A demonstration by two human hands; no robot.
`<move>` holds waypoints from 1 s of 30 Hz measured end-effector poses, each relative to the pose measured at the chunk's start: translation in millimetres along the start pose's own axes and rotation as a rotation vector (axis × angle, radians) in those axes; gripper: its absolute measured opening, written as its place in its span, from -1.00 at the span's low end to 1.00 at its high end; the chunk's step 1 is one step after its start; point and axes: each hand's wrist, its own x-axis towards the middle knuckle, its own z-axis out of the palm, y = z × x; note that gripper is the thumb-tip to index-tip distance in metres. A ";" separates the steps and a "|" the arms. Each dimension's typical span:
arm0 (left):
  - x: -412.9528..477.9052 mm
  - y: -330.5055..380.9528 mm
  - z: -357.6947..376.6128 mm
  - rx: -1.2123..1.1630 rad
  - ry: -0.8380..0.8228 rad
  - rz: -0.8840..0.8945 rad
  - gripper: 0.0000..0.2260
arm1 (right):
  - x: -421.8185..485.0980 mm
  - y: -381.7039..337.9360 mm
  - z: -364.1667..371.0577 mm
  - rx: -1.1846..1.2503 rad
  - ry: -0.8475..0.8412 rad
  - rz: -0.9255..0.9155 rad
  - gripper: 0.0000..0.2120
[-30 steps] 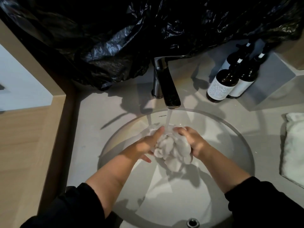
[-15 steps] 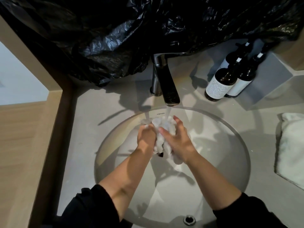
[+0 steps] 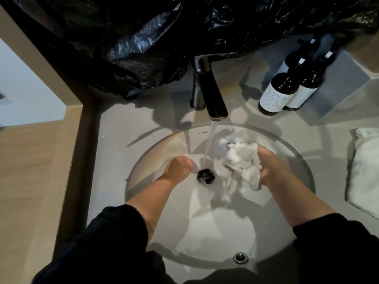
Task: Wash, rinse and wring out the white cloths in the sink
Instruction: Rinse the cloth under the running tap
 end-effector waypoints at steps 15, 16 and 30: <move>35.5 -29.2 49.6 0.582 0.012 0.304 -0.80 | 10.9 6.0 -33.3 -0.116 0.207 -0.015 -0.79; 35.2 -30.2 49.8 0.550 0.016 0.300 -0.81 | 11.2 6.0 -32.7 -0.107 0.202 -0.016 -0.80; -5.6 48.9 4.5 -0.778 -0.264 -0.223 -0.64 | -24.5 4.9 30.3 -0.295 0.157 -0.195 -0.84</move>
